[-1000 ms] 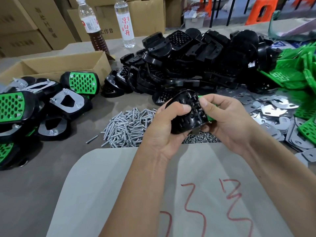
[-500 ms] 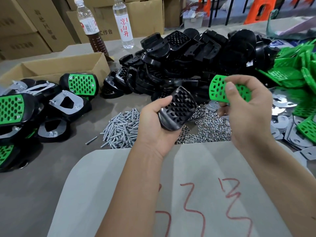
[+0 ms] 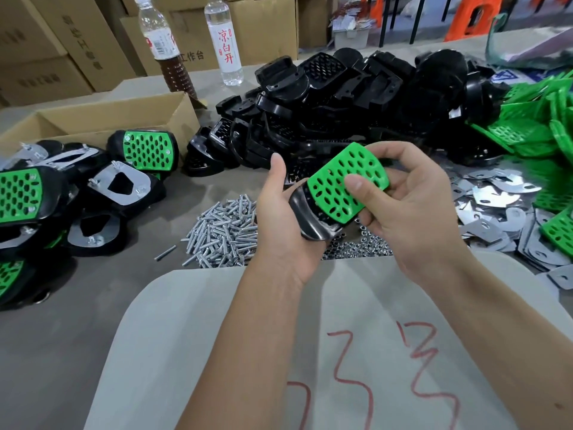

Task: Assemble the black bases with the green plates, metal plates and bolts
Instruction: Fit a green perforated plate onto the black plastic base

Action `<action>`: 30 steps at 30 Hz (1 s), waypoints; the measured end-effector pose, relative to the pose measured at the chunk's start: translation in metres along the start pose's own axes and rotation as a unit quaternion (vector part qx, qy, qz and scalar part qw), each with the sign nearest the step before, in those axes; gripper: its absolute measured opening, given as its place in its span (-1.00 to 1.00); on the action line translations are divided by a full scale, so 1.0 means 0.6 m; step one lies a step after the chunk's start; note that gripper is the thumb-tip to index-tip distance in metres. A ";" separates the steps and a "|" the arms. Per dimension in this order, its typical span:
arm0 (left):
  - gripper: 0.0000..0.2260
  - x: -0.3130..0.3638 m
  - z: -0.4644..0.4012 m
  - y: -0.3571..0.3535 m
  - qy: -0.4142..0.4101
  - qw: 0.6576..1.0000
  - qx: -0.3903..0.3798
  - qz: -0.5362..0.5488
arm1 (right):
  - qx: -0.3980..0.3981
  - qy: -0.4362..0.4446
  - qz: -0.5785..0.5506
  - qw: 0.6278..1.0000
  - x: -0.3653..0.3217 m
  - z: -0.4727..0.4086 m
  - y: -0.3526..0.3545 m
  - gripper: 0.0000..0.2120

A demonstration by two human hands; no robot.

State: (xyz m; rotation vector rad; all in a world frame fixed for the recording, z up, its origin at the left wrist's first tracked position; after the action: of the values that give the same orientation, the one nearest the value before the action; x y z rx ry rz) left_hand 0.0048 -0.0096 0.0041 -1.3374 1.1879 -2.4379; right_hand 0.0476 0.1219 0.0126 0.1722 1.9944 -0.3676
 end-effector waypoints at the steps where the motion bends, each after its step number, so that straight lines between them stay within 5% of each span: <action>1: -0.24 -0.001 0.000 -0.001 0.001 1.000 -0.001 -0.004 | -0.005 0.003 0.008 1.000 0.001 0.001 -0.003 -0.74; 10: -0.14 -0.005 -0.005 0.007 -0.003 0.995 0.061 0.080 | -0.062 0.001 0.113 0.992 0.010 0.005 -0.006 -0.74; 15: -0.15 -0.004 -0.002 -0.001 0.002 0.995 0.083 0.062 | -0.021 -0.007 0.133 0.991 0.014 0.007 -0.005 -0.73; 23: -0.24 -0.002 0.003 -0.003 0.003 0.994 0.107 0.021 | -0.025 -0.002 0.124 0.992 0.001 0.002 0.002 -0.74; 30: -0.48 0.000 0.007 0.001 -0.052 0.969 0.237 -0.049 | -0.034 0.010 0.202 0.979 -0.005 0.003 0.000 -0.70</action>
State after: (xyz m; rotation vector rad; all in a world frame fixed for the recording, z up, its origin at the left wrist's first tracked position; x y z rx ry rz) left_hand 0.0078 -0.0127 0.0051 -1.3694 0.4739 -2.4588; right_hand 0.0503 0.1212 0.0145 0.5294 1.9304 -0.0373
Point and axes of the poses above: each hand's wrist, its own z-axis away from the middle knuckle, its own y-axis out of the back of the hand, x = y × z, the point moved 3 cm from there along -z, towards the middle knuckle, and after that the axes turned 8 degrees about y, right-handed, at the moved point
